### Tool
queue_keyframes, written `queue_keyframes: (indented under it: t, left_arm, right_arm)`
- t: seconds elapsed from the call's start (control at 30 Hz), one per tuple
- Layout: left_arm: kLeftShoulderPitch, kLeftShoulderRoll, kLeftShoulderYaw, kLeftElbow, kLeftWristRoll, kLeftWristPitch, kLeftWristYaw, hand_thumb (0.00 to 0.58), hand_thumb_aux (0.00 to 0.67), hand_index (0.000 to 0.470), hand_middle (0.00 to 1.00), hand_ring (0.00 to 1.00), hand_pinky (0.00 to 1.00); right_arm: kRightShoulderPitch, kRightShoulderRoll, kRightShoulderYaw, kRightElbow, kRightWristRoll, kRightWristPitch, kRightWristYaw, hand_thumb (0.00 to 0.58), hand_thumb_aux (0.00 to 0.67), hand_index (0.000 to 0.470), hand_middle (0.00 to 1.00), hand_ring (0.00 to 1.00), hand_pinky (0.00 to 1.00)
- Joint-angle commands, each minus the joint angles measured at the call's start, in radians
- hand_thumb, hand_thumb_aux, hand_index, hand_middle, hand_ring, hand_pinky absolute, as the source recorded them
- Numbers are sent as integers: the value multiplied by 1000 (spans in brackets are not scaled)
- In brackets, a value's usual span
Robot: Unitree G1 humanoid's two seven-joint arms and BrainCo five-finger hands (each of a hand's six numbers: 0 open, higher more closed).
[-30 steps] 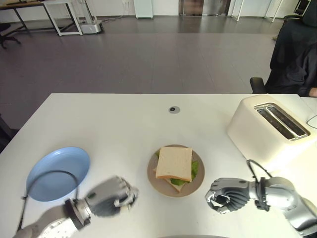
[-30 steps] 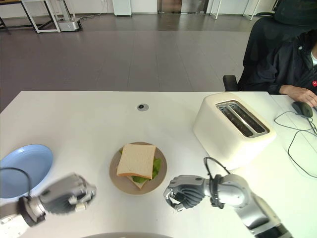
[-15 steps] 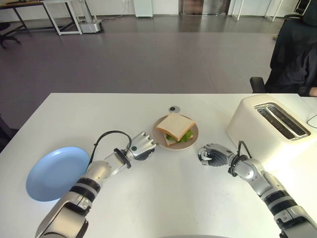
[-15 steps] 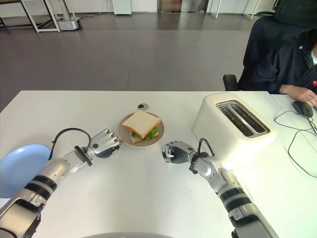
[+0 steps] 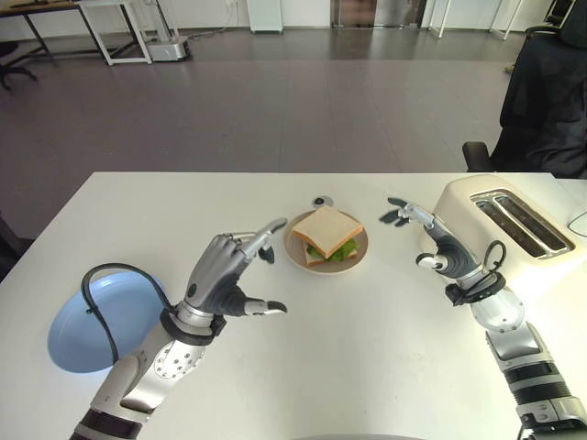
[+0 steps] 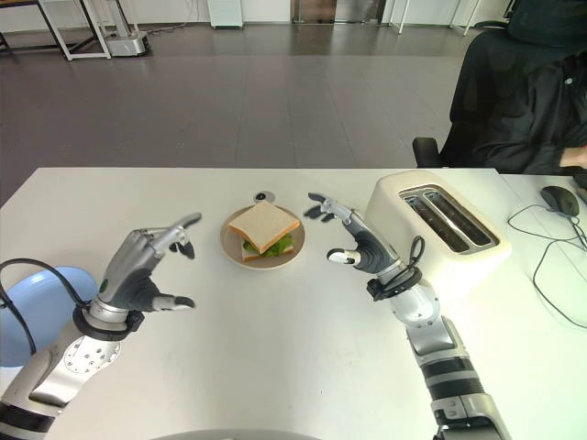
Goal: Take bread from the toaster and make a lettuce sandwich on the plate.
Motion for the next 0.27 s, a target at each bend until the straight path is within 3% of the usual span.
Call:
queue_keyframes:
  t: [0.03, 0.27]
  left_arm:
    - [-25, -123, -27, 281, -265, -30, -164, 0, 0, 0, 0, 0, 0]
    - [-62, -223, 54, 465, -450, -95, -354, 0, 0, 0, 0, 0, 0]
  right_arm:
    - [-20, 134, 19, 162, 154, -23, 67, 0, 0, 0, 0, 0, 0]
    - [-79, 228, -5, 359, 277, -89, 231, 0, 0, 0, 0, 0, 0]
